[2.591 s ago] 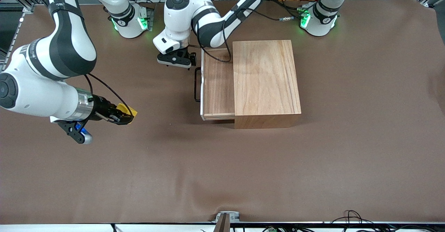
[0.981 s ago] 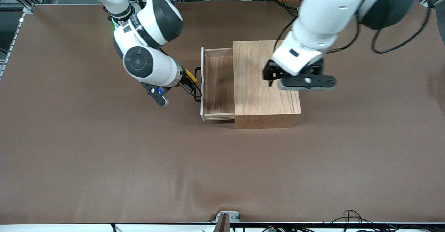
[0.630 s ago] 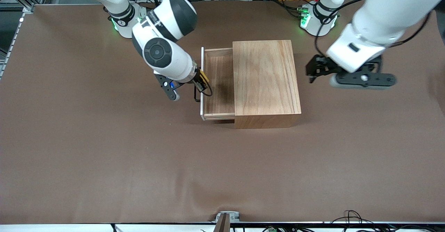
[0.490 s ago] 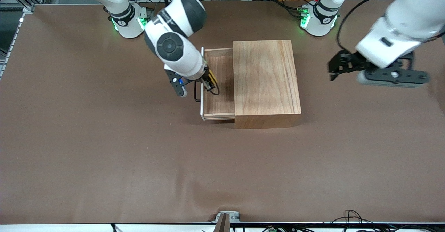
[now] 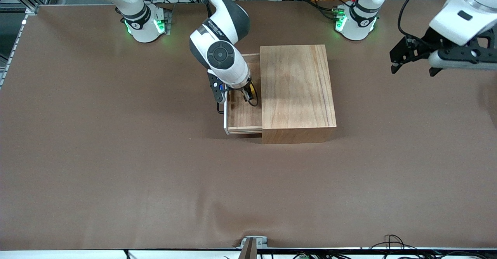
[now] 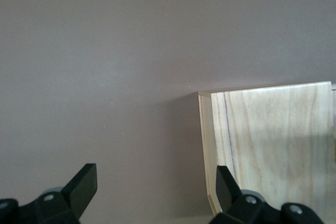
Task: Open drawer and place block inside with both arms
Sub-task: 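Lower the cube into the drawer and open the right gripper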
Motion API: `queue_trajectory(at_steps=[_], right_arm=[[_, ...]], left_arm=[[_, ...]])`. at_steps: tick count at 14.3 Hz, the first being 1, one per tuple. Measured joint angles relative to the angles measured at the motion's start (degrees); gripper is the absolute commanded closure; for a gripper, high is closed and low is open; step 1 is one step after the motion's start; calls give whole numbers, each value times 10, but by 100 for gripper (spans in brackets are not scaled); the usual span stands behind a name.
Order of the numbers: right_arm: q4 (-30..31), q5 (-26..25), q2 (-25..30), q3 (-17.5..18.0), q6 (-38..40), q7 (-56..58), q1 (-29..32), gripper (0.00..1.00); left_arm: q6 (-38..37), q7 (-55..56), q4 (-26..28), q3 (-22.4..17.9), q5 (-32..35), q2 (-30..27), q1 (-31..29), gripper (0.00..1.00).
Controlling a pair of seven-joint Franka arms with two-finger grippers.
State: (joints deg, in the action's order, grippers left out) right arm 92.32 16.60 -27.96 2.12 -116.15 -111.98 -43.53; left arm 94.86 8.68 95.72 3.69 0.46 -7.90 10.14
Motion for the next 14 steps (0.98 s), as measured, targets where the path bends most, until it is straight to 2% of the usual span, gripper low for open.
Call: queue_trajectory(at_steps=[2,4,7,10,14], right_arm=[[0,-23,-10,-1,1,-16,-14,0],[0,-57,-18,-2,-1,-39,-32,0],[-12,-68,-15,-11,-3,-46,-31,0],[-35,-70,5,-18,0,-33,-1,0],[-41,-73,41,-19,62,89,44,0]], left_arm=[[25,-1,66,-3,0,-49,-7,0],[33,-11,76,-11,0,-61,-27,0],[39,-25,63,-18,0,-55,-62,0],[39,-25,34,-20,0,-32,-70,0],[35,-25,-22,-19,0,19,-69,0]])
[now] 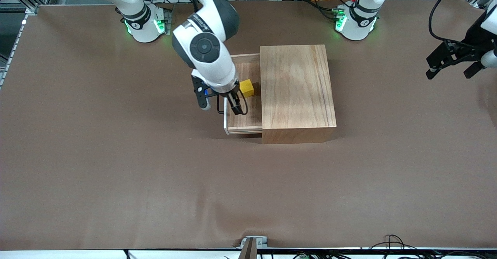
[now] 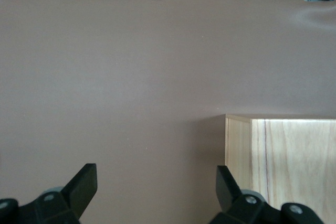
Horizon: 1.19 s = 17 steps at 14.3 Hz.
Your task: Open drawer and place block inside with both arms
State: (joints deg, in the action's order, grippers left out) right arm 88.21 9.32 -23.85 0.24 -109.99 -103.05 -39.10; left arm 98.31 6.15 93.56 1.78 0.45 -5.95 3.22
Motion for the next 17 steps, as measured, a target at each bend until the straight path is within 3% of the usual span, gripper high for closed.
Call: queue_trajectory(at_steps=[5,10,13,17], right_arm=[[0,-2,35,-3,85,283,79,0],[0,-2,66,-4,127,585,183,0],[6,-2,82,-4,145,689,238,0],[34,-19,147,-5,166,781,299,0]], left_arm=[[-16,0,-56,0,0,51,0,0],[-31,0,-67,-2,-16,59,-2,0],[-36,0,-67,-5,-29,59,-8,0],[-39,0,-67,-6,-30,60,-14,0]])
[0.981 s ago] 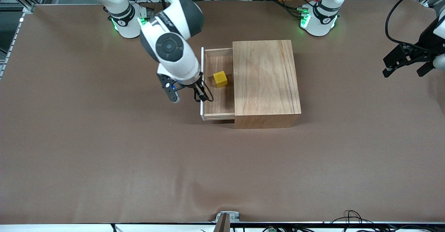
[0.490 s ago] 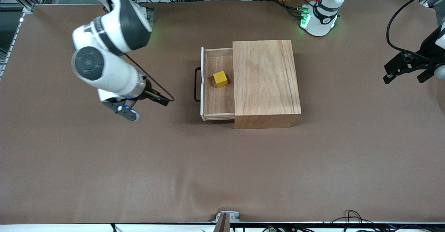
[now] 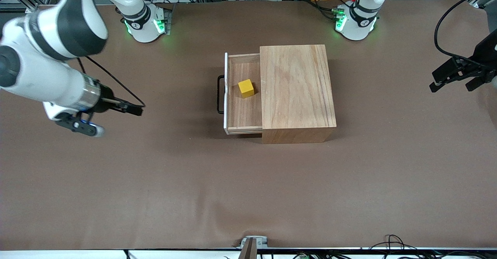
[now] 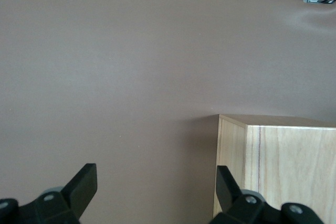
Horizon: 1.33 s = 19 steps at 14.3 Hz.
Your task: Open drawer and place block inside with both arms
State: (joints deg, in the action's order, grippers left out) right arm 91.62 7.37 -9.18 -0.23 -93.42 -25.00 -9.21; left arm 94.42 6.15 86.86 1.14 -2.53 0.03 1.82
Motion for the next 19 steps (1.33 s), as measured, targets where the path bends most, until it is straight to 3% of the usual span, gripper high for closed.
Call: queue_trajectory(at_steps=[3,9,19], right_arm=[[5,-42,50,0,30,84,49,0],[9,-49,120,7,93,238,184,0],[9,-66,130,12,128,199,147,0]], left_arm=[[-1,0,0,0,0,1,0,0],[-3,-39,0,0,0,3,0,0],[-13,-40,0,0,0,4,0,0]])
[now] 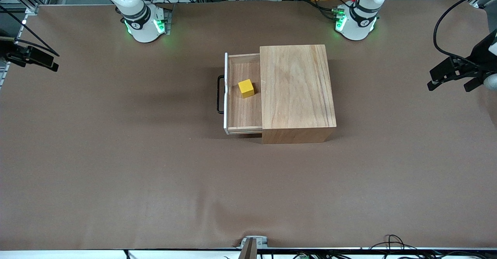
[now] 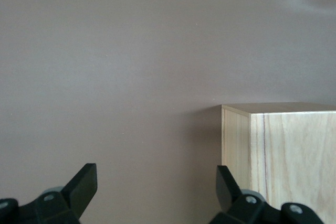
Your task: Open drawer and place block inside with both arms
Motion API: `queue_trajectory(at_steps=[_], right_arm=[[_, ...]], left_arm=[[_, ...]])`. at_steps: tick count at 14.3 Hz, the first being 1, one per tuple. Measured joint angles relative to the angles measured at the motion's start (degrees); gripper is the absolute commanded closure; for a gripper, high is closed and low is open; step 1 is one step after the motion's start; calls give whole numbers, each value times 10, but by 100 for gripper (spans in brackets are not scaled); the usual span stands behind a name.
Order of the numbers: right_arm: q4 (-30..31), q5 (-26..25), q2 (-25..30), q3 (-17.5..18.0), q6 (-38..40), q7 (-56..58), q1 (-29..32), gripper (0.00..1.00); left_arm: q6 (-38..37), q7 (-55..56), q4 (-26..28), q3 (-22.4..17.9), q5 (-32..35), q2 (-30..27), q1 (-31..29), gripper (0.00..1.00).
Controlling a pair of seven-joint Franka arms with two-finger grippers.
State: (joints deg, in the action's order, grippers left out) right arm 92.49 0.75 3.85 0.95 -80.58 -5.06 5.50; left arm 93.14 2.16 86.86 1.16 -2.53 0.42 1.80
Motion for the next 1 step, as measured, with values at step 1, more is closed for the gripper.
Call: queue_trajectory(at_steps=[1], right_arm=[[0,0,0,0,2,0,0,0]], left_arm=[[-3,0,0,0,0,0,0,0]])
